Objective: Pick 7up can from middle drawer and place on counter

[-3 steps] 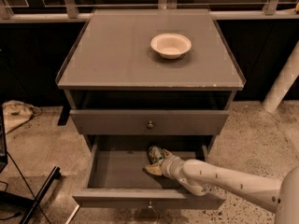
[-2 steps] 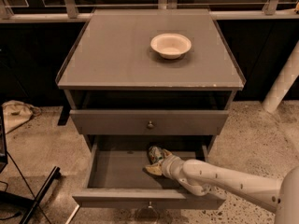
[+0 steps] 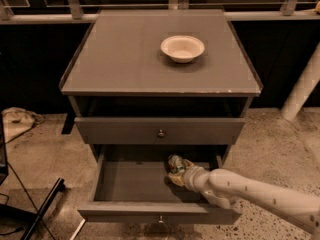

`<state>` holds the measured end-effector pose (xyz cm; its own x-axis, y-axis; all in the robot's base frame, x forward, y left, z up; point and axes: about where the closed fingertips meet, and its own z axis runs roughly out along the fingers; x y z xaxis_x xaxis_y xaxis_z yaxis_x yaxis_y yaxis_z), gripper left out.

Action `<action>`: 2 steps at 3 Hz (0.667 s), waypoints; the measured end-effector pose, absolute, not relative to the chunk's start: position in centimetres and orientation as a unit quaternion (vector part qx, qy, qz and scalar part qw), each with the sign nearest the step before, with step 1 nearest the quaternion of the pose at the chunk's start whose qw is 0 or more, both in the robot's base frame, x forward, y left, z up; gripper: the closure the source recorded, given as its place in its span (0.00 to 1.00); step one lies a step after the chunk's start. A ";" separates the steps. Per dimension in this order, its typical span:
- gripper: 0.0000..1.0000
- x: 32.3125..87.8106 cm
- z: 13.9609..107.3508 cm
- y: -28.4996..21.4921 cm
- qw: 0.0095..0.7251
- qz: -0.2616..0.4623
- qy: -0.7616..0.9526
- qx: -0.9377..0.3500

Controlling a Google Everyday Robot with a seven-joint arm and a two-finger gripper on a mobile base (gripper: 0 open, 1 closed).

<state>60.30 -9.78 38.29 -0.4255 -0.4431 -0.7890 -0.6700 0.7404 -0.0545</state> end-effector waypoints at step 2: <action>1.00 55.6 44.4 -12.7 0.393 0.190 0.808 -0.395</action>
Offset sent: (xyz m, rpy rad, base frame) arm -0.0755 -0.0519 0.0985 0.0221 0.0796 0.2741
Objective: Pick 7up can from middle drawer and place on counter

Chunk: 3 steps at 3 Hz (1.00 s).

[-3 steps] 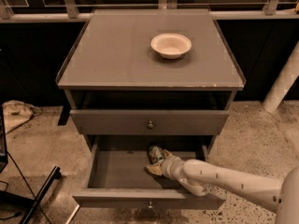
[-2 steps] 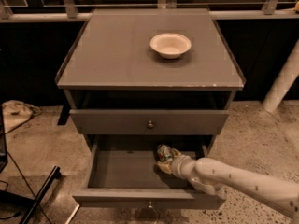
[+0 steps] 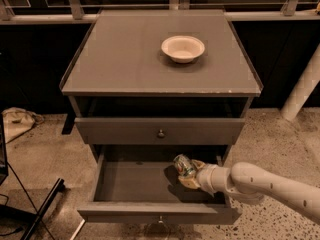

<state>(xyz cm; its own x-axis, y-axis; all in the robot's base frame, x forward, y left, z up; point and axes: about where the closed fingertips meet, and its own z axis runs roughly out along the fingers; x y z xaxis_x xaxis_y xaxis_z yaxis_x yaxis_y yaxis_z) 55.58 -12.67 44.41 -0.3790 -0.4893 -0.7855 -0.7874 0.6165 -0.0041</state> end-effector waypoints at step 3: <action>1.00 51.2 49.8 -18.7 0.387 0.279 0.753 -0.454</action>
Offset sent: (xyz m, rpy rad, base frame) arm -0.0728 -0.0608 0.0663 0.1750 0.0702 0.2701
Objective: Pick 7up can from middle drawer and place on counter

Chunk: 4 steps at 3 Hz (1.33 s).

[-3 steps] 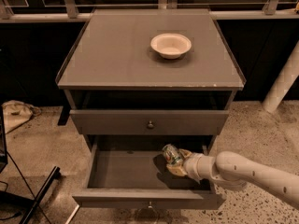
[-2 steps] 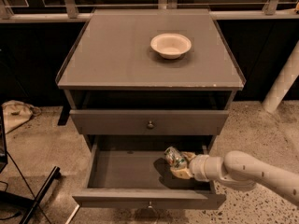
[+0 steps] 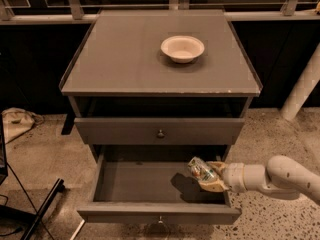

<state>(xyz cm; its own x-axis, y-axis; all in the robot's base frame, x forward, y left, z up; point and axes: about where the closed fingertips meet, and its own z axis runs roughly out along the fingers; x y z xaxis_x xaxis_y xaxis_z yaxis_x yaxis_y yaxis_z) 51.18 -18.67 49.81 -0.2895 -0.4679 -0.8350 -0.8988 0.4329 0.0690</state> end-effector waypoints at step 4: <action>1.00 46.4 59.8 -15.5 0.394 0.337 0.695 -0.499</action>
Offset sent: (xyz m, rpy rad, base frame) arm -0.0146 0.0118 0.0081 0.0419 0.0247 0.0686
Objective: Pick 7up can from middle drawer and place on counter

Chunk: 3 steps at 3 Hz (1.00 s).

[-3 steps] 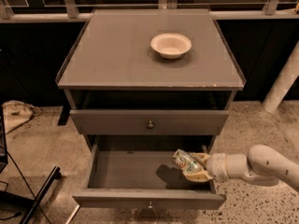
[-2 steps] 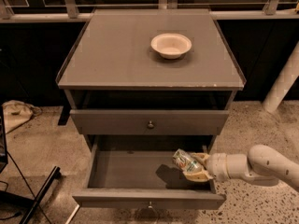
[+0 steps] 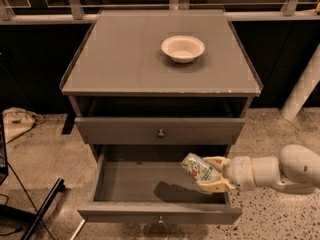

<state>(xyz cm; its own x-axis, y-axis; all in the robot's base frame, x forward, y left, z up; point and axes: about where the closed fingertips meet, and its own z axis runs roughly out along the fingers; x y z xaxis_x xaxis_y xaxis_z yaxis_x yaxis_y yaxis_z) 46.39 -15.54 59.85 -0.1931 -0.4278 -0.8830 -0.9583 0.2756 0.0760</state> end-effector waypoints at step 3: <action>1.00 48.5 84.7 -17.7 0.484 0.231 0.656 -0.531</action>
Offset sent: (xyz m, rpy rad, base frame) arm 0.0210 -0.0352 0.2819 -0.0692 -0.3187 -0.0659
